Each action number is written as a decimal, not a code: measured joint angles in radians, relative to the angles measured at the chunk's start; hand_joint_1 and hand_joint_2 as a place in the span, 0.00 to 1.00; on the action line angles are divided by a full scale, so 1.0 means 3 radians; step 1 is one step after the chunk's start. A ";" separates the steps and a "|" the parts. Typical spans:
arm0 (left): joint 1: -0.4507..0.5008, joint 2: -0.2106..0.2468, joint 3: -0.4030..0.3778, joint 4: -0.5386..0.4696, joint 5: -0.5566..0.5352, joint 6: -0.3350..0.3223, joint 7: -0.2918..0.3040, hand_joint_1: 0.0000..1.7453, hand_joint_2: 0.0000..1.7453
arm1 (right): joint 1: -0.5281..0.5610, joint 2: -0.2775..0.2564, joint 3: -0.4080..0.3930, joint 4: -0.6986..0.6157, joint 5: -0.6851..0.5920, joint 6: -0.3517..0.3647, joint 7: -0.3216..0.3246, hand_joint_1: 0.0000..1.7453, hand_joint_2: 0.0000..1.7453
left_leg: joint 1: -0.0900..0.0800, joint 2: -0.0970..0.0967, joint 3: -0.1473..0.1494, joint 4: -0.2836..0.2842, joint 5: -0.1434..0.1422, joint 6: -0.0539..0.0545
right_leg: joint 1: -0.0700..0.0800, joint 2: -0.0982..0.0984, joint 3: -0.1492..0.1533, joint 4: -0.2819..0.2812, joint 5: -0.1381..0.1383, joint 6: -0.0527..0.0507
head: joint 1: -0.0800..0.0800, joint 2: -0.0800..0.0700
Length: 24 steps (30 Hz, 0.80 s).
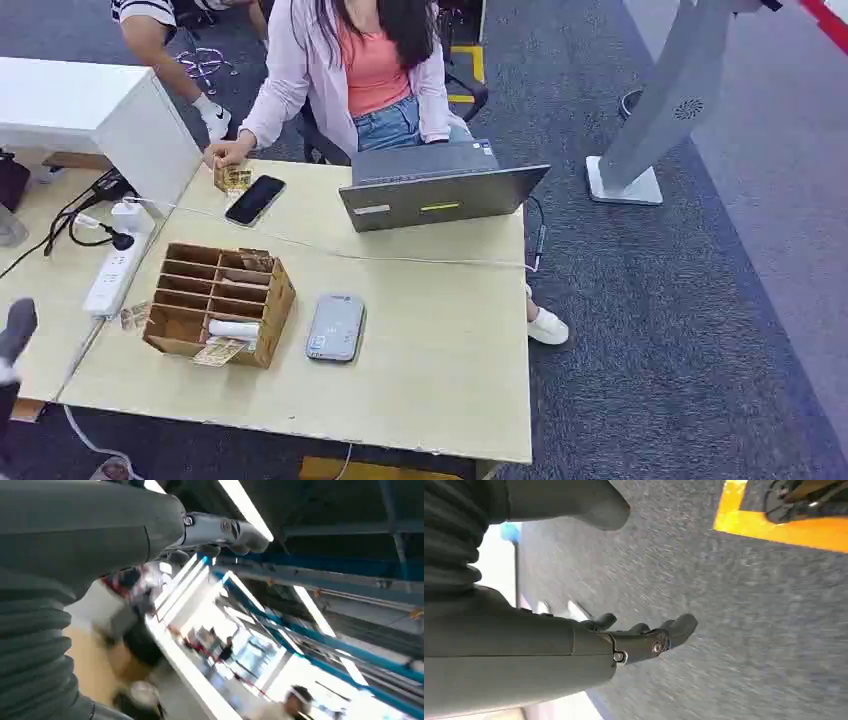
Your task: Pass the card to the sensor for recognition and then transmit it.
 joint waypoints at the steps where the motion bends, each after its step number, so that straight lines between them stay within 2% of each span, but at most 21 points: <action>1: -0.0332 0.0131 -0.0086 0.0343 -0.0398 -0.0002 0.0169 0.00 1.00 | -0.0012 0.0000 0.0022 0.0000 0.0043 0.0025 -0.0018 0.00 1.00 | 0.0001 -0.0004 -0.0003 0.0000 0.0010 0.0001 | 0.0001 -0.0003 -0.0002 0.0000 0.0007 -0.0001 | -0.0003 0.0000; 3: -0.1030 0.0320 -0.0333 0.1089 -0.1014 -0.0066 0.0426 0.00 1.00 | -0.0042 -0.0002 0.0047 -0.0001 0.0112 0.0053 -0.0061 0.00 1.00 | 0.0004 -0.0004 -0.0013 0.0000 0.0021 -0.0004 | 0.0003 -0.0004 -0.0010 0.0002 0.0020 -0.0005 | -0.0001 0.0000; 6: -0.1906 0.0395 -0.0687 0.2106 -0.1477 -0.0091 0.0633 0.00 1.00 | -0.0059 -0.0011 0.0100 -0.0003 0.0226 0.0100 -0.0108 0.00 1.00 | 0.0007 0.0012 -0.0025 0.0000 0.0033 -0.0005 | 0.0003 0.0013 -0.0019 0.0004 0.0044 -0.0007 | -0.0010 0.0000; 9: -0.2461 0.0390 -0.0979 0.2852 -0.1633 -0.0120 0.0742 0.00 1.00 | -0.0057 -0.0019 0.0119 -0.0003 0.0280 0.0131 -0.0109 0.00 1.00 | 0.0006 0.0038 -0.0031 0.0001 0.0033 -0.0005 | -0.0001 0.0043 -0.0028 0.0004 0.0053 -0.0001 | -0.0004 0.0000; 11: -0.2651 0.0377 -0.1089 0.3149 -0.1649 -0.0118 0.0766 0.00 1.00 | -0.0053 -0.0020 0.0132 -0.0003 0.0282 0.0133 -0.0109 0.00 1.00 | 0.0004 0.0045 -0.0032 0.0001 0.0031 -0.0003 | -0.0003 0.0052 -0.0032 0.0004 0.0053 -0.0001 | 0.0001 0.0000; 15: -0.2834 0.0364 -0.1191 0.3496 -0.1657 -0.0104 0.0777 0.00 1.00 | -0.0048 -0.0024 0.0155 -0.0001 0.0292 0.0135 -0.0109 0.00 1.00 | 0.0000 0.0044 -0.0034 0.0002 0.0028 0.0001 | -0.0001 0.0052 -0.0036 0.0003 0.0050 0.0000 | 0.0001 0.0000; 19: -0.2966 0.0329 -0.1277 0.3690 -0.1762 -0.0146 0.0809 0.00 1.00 | -0.0047 -0.0029 0.0170 -0.0001 0.0343 0.0146 -0.0105 0.00 1.00 | 0.0001 0.0041 -0.0039 0.0002 0.0028 0.0000 | 0.0002 0.0049 -0.0040 0.0003 0.0049 -0.0001 | -0.0001 0.0000; 24: -0.2966 0.0329 -0.1277 0.3690 -0.1762 -0.0146 0.0809 0.00 1.00 | -0.0047 -0.0029 0.0170 -0.0001 0.0343 0.0146 -0.0105 0.00 1.00 | 0.0001 0.0041 -0.0039 0.0002 0.0028 0.0000 | 0.0002 0.0049 -0.0040 0.0003 0.0049 -0.0001 | -0.0001 0.0000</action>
